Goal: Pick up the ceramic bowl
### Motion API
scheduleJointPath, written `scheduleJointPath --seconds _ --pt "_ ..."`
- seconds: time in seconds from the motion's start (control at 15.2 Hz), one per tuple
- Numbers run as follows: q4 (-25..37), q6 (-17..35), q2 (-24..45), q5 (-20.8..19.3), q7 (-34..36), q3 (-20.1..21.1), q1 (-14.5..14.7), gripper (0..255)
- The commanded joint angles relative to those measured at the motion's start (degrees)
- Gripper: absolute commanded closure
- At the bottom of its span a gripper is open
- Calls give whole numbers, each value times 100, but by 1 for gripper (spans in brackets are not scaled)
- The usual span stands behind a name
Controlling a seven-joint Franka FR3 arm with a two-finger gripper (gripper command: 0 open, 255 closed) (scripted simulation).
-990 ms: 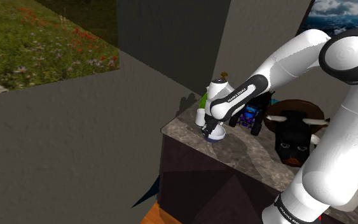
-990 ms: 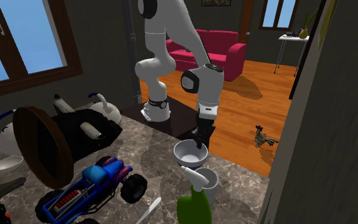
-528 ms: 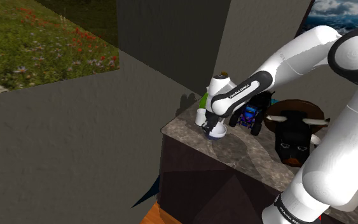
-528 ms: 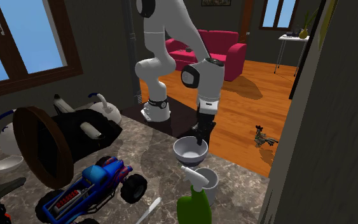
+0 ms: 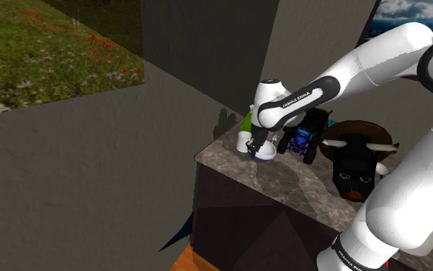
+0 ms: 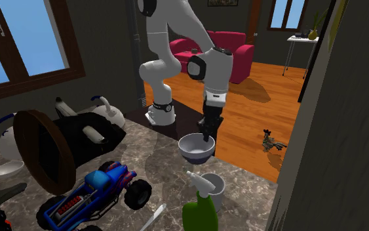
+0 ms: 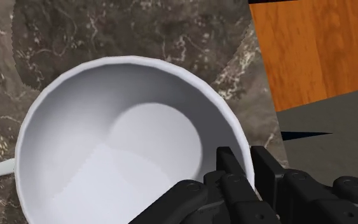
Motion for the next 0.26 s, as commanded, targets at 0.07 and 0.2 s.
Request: scheduleJointPath --seconds 0.07,0.2 --pt "80 -242 -161 23 -23 13 12 255" --pt "84 -254 -169 25 -25 13 13 255"
